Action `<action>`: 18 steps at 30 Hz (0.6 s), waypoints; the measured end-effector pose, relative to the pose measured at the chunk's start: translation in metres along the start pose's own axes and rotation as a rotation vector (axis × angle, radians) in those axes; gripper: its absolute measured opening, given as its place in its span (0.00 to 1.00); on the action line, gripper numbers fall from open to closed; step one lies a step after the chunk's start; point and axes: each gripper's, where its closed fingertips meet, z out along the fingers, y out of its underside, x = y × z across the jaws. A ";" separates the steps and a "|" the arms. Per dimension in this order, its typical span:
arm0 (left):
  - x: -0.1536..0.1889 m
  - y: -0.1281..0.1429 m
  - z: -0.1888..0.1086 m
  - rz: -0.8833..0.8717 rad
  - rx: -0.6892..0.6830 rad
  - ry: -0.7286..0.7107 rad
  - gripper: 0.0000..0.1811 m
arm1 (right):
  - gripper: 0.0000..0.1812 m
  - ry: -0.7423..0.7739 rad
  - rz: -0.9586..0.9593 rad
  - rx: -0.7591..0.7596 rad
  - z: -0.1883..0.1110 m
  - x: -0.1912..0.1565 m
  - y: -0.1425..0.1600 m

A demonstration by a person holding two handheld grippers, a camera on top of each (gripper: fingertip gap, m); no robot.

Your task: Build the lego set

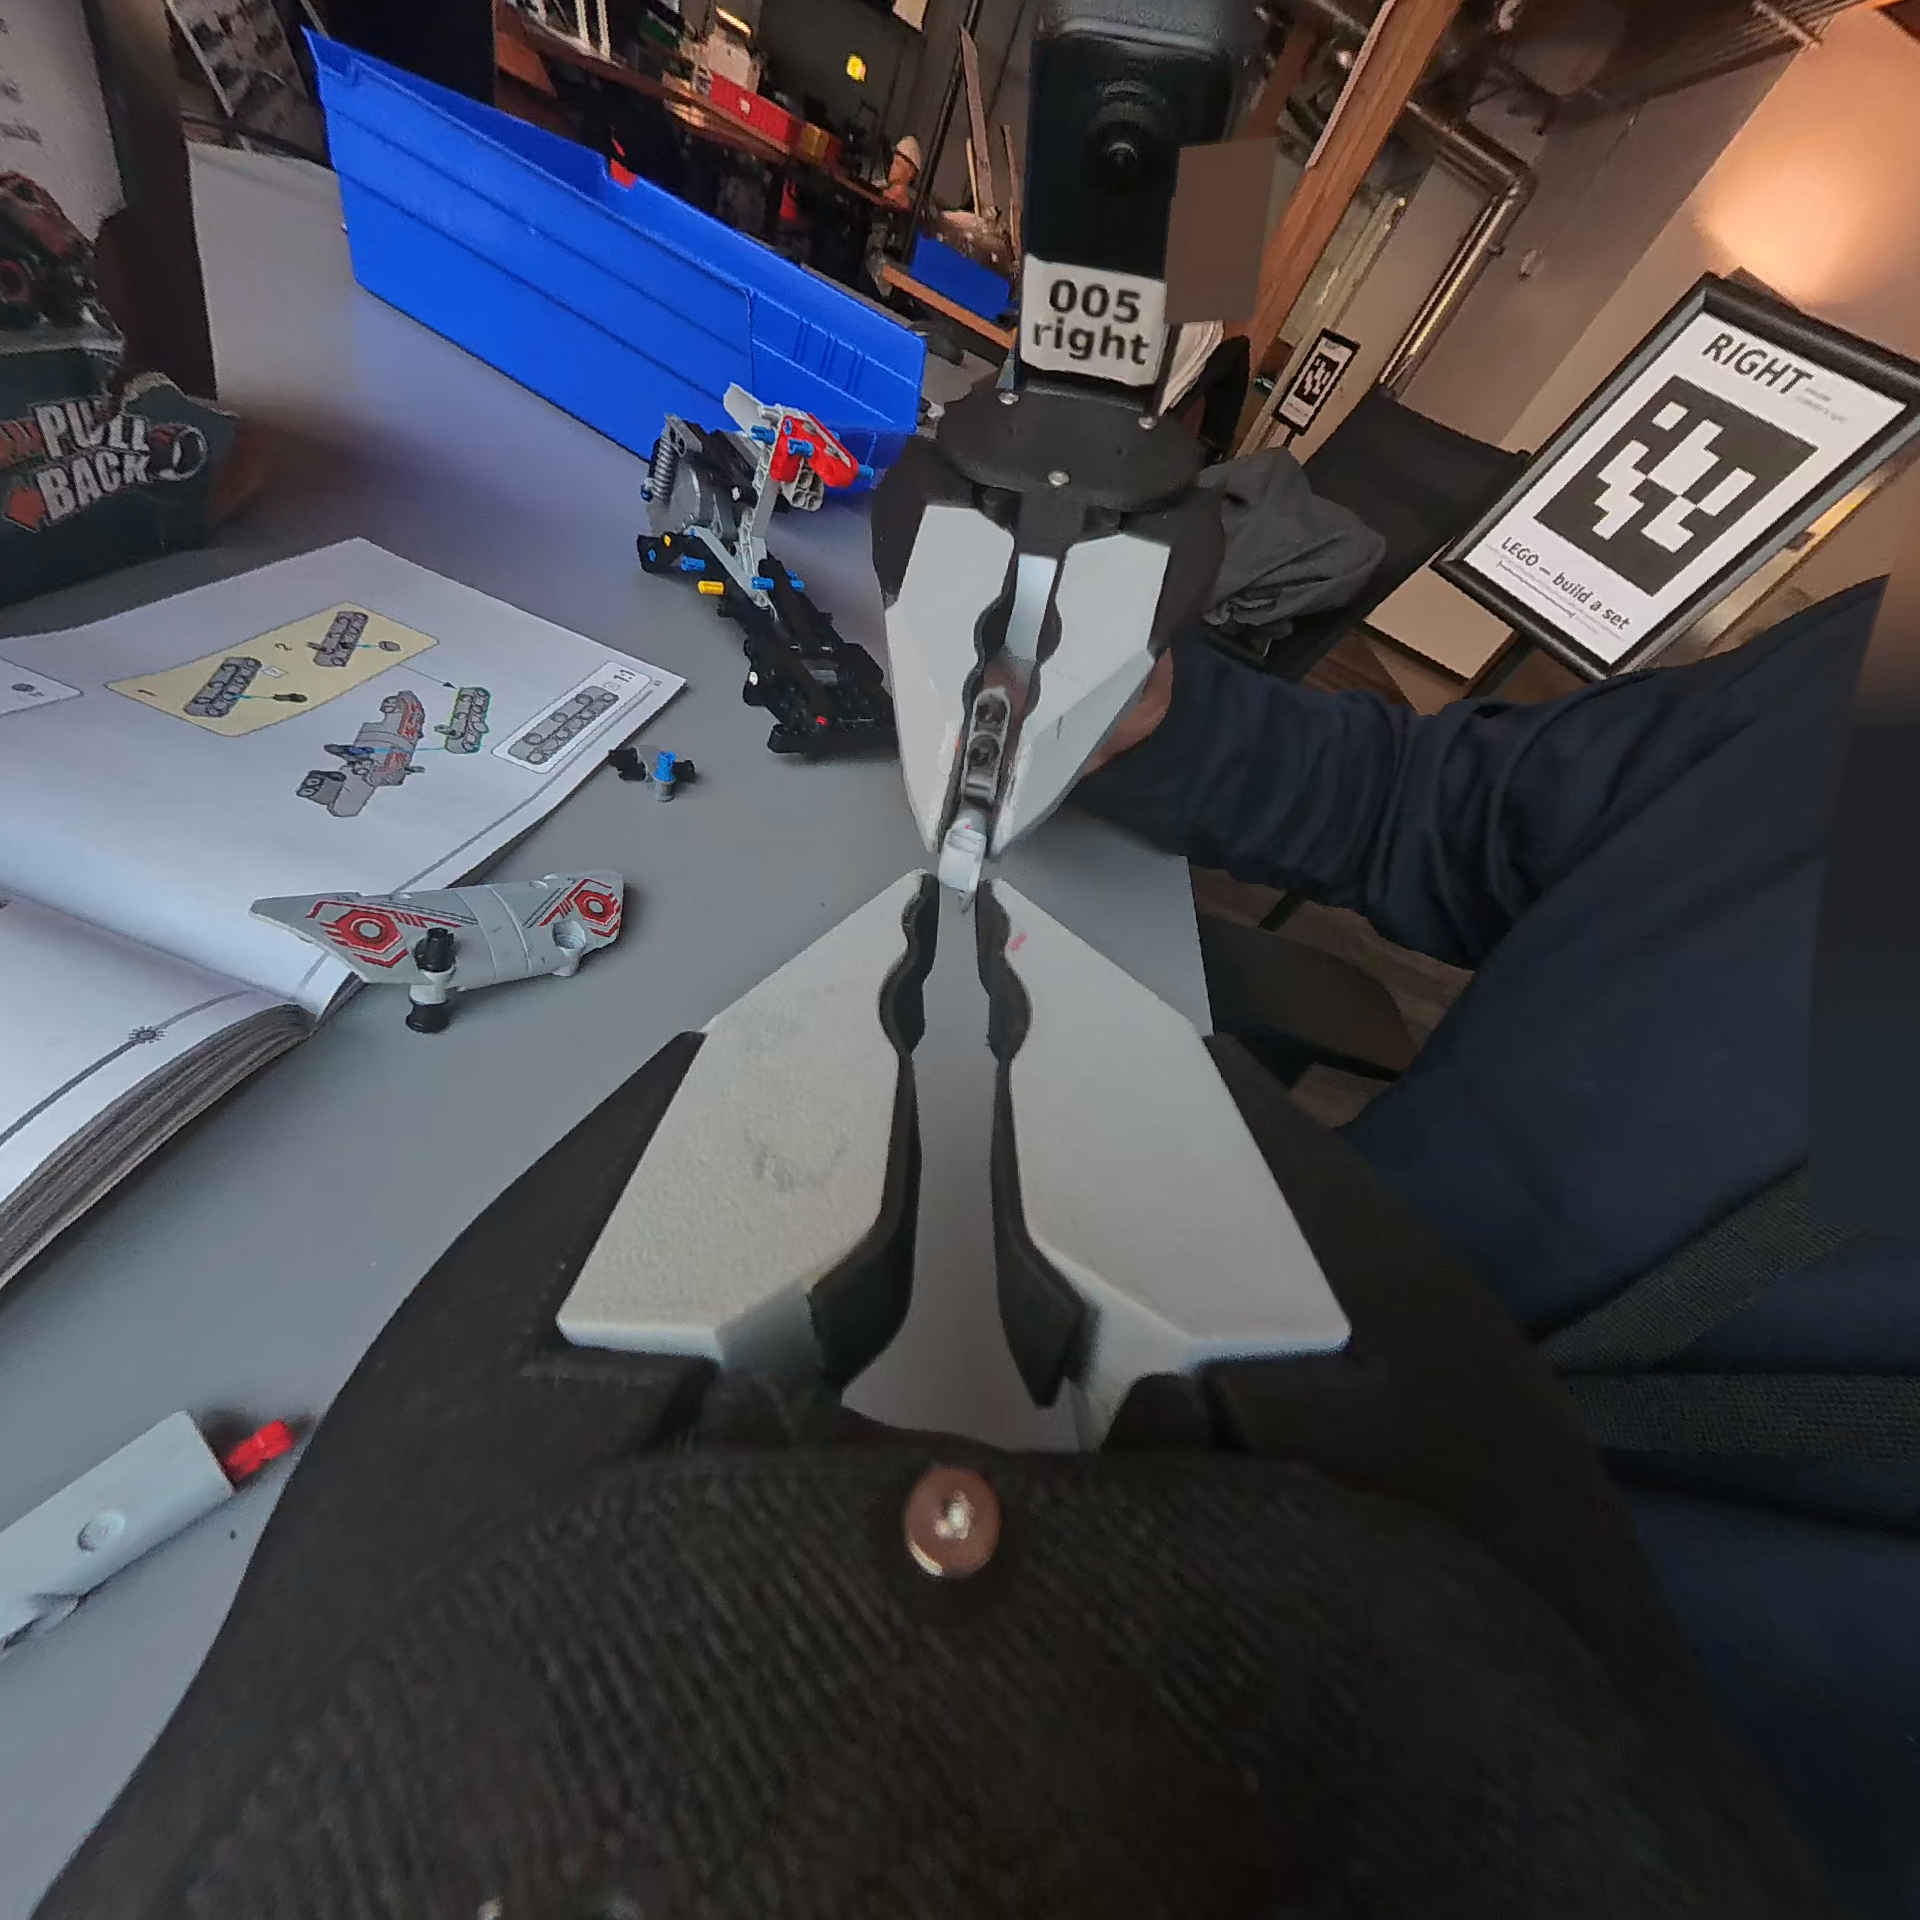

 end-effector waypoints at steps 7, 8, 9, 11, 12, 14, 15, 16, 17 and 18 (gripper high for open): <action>-0.004 0.008 0.002 0.026 -0.050 -0.026 0.00 | 0.03 0.041 -0.032 -0.088 0.006 0.004 0.013; -0.005 0.010 0.003 0.026 -0.068 -0.026 0.00 | 0.03 0.050 -0.039 -0.108 0.006 0.005 0.016; -0.007 0.011 0.003 0.036 -0.084 -0.031 0.00 | 0.03 0.061 -0.044 -0.124 0.007 0.007 0.019; -0.010 0.017 0.004 0.072 -0.138 -0.047 0.00 | 0.03 0.080 -0.049 -0.178 0.010 0.010 0.026; -0.011 0.021 0.005 0.084 -0.163 -0.055 0.00 | 0.03 0.089 -0.054 -0.207 0.011 0.011 0.030; -0.013 0.025 0.007 0.094 -0.194 -0.062 0.00 | 0.03 0.102 -0.061 -0.249 0.012 0.013 0.036; -0.013 0.026 0.007 0.098 -0.203 -0.065 0.00 | 0.03 0.108 -0.064 -0.261 0.012 0.013 0.037; -0.014 0.027 0.007 0.104 -0.214 -0.064 0.00 | 0.03 0.111 -0.065 -0.278 0.012 0.014 0.039; -0.015 0.029 0.007 0.108 -0.228 -0.068 0.00 | 0.03 0.117 -0.069 -0.302 0.012 0.015 0.041; -0.018 0.031 0.006 0.115 -0.247 -0.077 0.00 | 0.03 0.124 -0.074 -0.334 0.012 0.016 0.045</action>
